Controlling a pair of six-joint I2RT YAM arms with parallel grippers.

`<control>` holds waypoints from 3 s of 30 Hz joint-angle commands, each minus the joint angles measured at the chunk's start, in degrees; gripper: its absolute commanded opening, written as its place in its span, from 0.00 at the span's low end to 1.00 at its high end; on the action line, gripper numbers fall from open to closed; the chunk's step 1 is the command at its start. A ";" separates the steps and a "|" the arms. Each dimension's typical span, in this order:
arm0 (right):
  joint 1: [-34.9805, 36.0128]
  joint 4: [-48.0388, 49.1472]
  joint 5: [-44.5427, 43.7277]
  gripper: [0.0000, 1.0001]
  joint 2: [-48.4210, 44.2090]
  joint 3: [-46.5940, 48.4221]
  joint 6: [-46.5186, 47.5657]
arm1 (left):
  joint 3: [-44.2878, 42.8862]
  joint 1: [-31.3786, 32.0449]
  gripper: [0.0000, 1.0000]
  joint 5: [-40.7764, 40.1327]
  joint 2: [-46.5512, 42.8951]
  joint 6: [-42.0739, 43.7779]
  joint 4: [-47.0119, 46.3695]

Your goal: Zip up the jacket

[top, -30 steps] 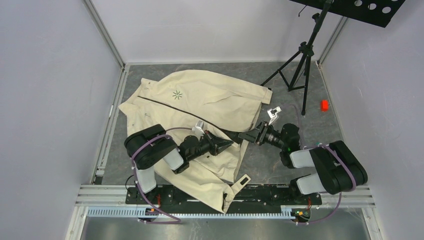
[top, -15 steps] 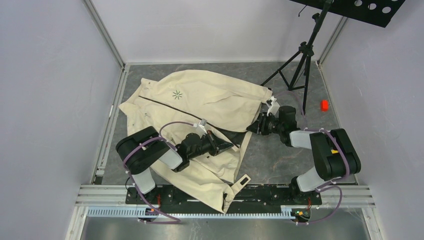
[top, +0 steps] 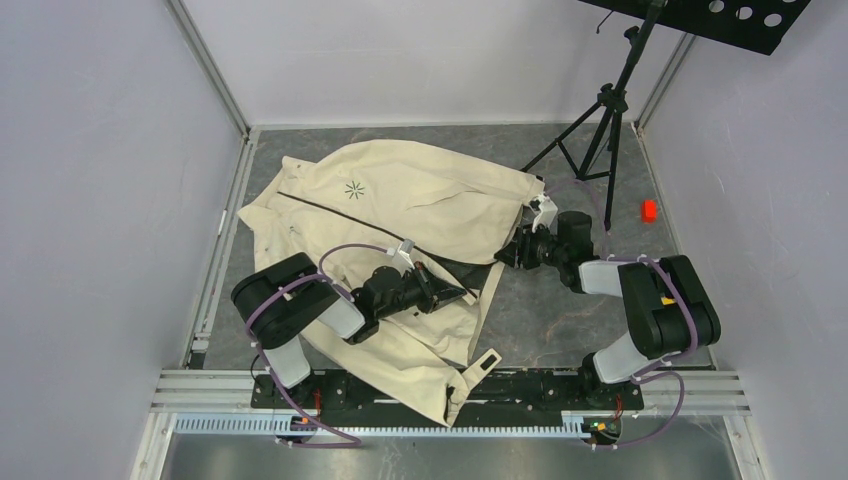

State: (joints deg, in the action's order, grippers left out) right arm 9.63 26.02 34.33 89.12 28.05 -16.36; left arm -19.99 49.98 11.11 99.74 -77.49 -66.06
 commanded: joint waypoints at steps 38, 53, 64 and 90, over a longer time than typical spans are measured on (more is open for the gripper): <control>2.46 2.38 8.55 0.00 2.77 2.42 -8.58 | -1.71 0.04 0.02 0.72 3.80 0.20 -4.01; 2.43 35.31 20.49 0.00 4.79 -7.42 -43.48 | -0.49 -0.66 0.02 -2.76 -0.18 8.22 -4.08; 2.41 60.95 21.92 0.00 9.86 -14.23 -64.40 | 3.75 -0.74 0.02 -10.72 -4.49 16.70 -6.63; 2.82 77.21 20.72 0.00 16.93 -15.92 -69.42 | 1.56 -0.61 0.02 -12.81 4.96 9.09 -23.07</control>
State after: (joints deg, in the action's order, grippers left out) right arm 12.01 84.44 54.48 104.36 12.62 -83.96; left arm -16.95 49.58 0.03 103.70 -67.46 -85.06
